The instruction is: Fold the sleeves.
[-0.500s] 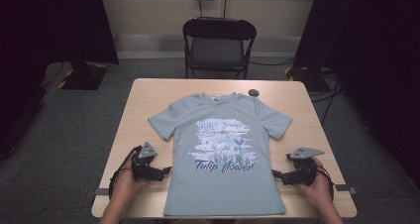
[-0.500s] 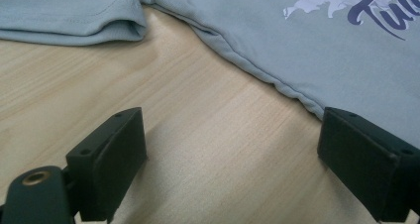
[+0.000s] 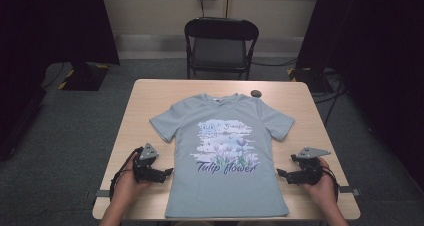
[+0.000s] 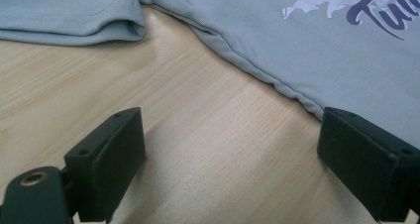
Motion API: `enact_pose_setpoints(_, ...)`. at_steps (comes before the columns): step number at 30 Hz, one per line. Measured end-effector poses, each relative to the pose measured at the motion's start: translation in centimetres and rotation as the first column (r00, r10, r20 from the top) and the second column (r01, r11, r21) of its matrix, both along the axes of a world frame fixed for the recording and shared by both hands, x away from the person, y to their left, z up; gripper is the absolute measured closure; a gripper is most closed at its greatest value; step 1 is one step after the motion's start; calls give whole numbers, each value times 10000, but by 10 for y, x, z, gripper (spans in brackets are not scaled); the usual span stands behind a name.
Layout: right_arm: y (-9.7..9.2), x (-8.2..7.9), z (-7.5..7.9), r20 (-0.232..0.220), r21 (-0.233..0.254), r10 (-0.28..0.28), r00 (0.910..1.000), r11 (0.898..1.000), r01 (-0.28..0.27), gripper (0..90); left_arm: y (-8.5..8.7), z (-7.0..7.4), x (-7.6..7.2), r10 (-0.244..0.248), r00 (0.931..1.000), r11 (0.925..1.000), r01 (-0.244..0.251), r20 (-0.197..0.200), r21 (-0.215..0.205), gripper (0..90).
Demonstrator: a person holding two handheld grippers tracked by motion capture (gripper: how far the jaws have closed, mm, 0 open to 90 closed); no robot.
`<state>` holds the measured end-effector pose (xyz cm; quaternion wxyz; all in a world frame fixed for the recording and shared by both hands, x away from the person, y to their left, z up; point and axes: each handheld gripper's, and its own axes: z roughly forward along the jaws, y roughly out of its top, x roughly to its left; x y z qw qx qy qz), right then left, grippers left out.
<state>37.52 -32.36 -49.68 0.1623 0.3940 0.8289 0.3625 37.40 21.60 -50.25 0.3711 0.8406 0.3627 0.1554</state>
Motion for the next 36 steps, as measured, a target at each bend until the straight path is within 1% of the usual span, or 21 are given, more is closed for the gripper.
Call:
enact_pose_setpoints(1,-3,2,2,41,147,-111,9999,9998,111,140,0,0,0,-1,10000,10000,1,-2,1,109)
enact_pose_setpoints(2,-3,2,2,41,147,-111,9999,9998,111,140,0,0,0,-1,10000,10000,1,-2,1,108)
enact_pose_setpoints(3,-7,5,6,100,300,-316,9995,9991,313,141,0,0,0,-1,10000,10000,1,-1,-1,108)
enact_pose_setpoints(4,-7,5,6,100,300,-316,9995,9991,313,141,0,0,0,-1,10000,10000,1,-1,-1,109)
enact_pose_setpoints(5,-9,8,10,206,179,-402,9990,9990,399,141,0,0,0,-8,10000,10000,8,-8,-6,109)
enact_pose_setpoints(9,-10,12,15,235,286,-485,9985,9984,478,150,0,0,0,-9,10000,10000,9,-14,-23,108)
enact_pose_setpoints(11,-10,15,18,408,236,-566,9976,9982,556,150,0,0,0,-9,10000,10000,9,-13,-18,108)
enact_pose_setpoints(13,-10,19,20,394,281,-560,9977,9981,549,150,0,0,0,-10,10000,10000,10,-14,-20,108)
enact_pose_setpoints(15,-10,25,24,488,160,-644,9967,9978,637,139,0,0,0,-9,10000,10000,9,-15,-20,108)
enact_pose_setpoints(19,-11,31,26,477,170,-664,9967,9977,656,139,0,0,0,-14,10000,10000,14,-14,-11,108)
enact_pose_setpoints(20,-12,36,27,446,272,-796,9958,9965,785,139,0,0,0,-14,10000,10000,14,-15,-13,108)
enact_pose_setpoints(21,-12,36,27,446,272,-796,9958,9965,785,139,0,0,0,-14,10000,10000,14,-15,-13,108)
enact_pose_setpoints(25,-14,47,29,355,434,-1035,9940,9938,1020,141,0,0,0,-11,10000,10000,11,-14,-18,108)
enact_pose_setpoints(28,-16,53,31,439,301,-1185,9920,9926,1173,141,0,0,0,-14,10000,10000,14,-15,-13,108)
enact_pose_setpoints(30,-17,58,33,417,365,-1342,9901,9905,1328,140,0,0,0,-15,10000,10000,15,-14,-10,108)
enact_pose_setpoints(32,-18,63,35,518,299,-1438,9883,9894,1424,141,0,0,0,-10,10000,10000,10,-14,-22,108)
enact_pose_setpoints(33,-18,65,36,498,303,-1484,9877,9887,1470,141,0,0,0,-12,10000,10000,12,-14,-19,108)
enact_pose_setpoints(36,-19,71,38,504,392,-1611,9856,9865,1593,141,0,0,0,-14,10000,10000,14,-15,-14,108)
